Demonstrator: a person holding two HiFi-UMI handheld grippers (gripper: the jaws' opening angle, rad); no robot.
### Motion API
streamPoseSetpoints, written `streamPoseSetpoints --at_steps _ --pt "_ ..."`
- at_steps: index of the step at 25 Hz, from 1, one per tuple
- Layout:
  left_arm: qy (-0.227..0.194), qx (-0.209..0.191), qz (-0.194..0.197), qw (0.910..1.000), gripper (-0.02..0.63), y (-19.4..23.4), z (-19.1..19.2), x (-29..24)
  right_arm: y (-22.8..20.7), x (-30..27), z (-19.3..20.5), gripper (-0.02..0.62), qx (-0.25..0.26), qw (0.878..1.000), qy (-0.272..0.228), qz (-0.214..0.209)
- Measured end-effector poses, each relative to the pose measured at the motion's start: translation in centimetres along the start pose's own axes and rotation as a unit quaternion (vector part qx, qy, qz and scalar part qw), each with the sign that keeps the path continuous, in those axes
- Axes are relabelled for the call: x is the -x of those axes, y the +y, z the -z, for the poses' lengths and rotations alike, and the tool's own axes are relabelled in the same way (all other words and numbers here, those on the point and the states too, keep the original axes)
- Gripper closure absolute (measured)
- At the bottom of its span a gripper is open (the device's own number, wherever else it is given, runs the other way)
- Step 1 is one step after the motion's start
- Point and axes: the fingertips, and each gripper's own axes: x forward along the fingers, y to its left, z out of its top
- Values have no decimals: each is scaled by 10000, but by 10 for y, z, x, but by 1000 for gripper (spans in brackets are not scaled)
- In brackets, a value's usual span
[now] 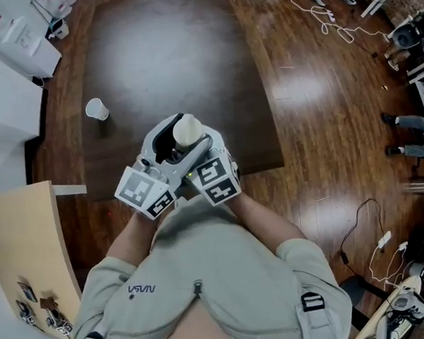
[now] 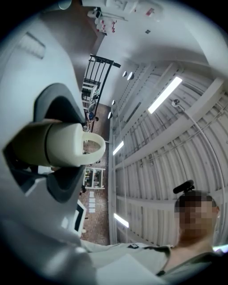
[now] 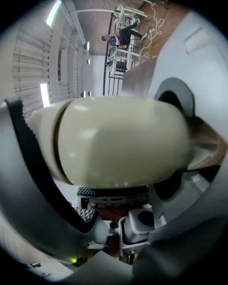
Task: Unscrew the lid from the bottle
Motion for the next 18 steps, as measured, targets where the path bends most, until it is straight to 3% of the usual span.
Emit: streamPoseSetpoints --at_steps 5,9,12,14,18 --pt "37 121 155 9998 304 0 0 0 3 0 1 295 -5 9998 51 -168" --pt "24 419 705 9966 271 -11 -5 2 11 5 0 295 -172 9973 44 -715" --pt "-88 893 1159 9892 250 -13 -14 10 18 10 -1 295 -322 9910 27 -1296" --pt "-55 995 1364 9856 250 -11 -17 16 25 16 -3 295 -386 9834 -20 -1771" --pt "133 1199 1786 9765 250 -6 -19 27 50 38 -10 295 -154 9559 23 -2933"
